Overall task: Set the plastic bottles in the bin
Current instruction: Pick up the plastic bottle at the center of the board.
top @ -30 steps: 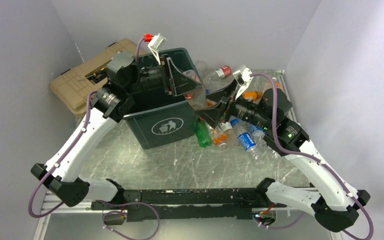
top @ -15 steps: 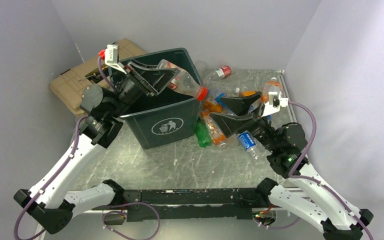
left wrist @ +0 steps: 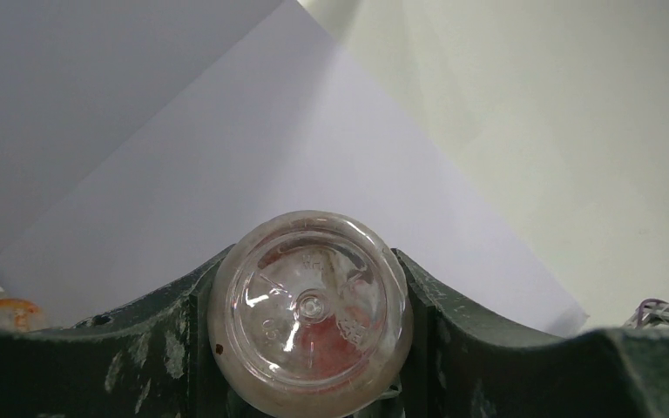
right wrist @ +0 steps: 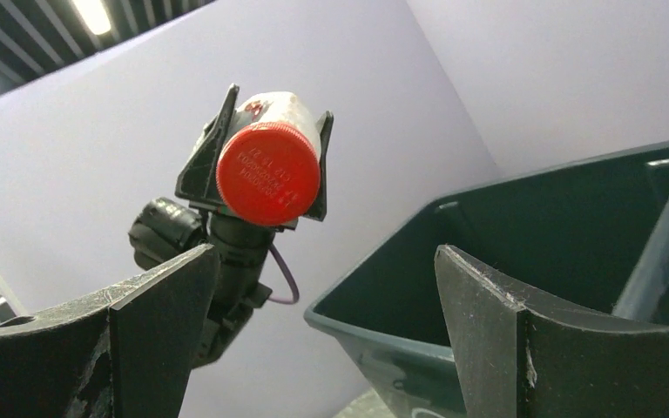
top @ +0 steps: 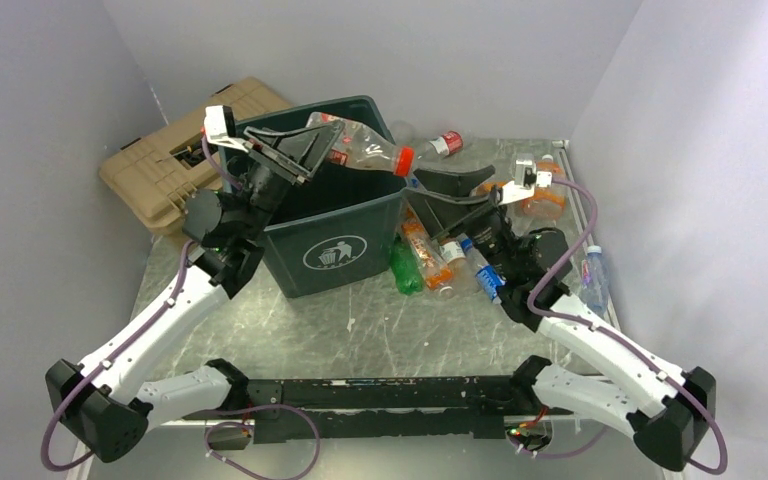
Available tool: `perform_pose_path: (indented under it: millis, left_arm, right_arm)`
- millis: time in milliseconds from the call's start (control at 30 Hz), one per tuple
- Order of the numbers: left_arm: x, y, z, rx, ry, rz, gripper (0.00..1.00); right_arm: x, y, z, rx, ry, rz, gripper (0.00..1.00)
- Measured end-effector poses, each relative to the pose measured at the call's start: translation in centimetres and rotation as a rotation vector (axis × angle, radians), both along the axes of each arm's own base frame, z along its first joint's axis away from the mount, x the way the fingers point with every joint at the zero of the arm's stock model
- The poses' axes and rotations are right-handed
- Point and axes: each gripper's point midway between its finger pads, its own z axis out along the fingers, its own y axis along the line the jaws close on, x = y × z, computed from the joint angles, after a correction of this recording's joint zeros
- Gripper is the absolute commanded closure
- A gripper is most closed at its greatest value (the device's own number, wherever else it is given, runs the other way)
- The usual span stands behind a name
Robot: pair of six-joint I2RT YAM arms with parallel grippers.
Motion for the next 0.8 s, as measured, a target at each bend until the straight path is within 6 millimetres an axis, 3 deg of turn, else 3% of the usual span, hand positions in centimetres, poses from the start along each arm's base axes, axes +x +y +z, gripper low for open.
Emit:
perform_pose_path:
  millis: [333,467,667,800]
  left_arm:
    - [-0.6,0.0,0.7,-0.035,-0.011,-0.025,1.00]
    - [-0.8,-0.3,0.8,-0.043,-0.013,-0.039,1.00]
    - [-0.7,-1.4,0.3,-0.039,-0.002,-0.066,1.00]
    - [-1.0,-1.8,0.2,-0.039,0.000,-0.080,1.00]
  right_arm:
    - [0.1,0.9,2.9,0.119,-0.023,0.061,0.02]
    - [0.1,1.7,3.7,0.136,-0.031,0.085,0.09]
    - [0.0,2.7,4.7,0.153,-0.044,0.114,0.33]
    - [-0.1,3.0,5.1,0.161,-0.051,0.123,0.55]
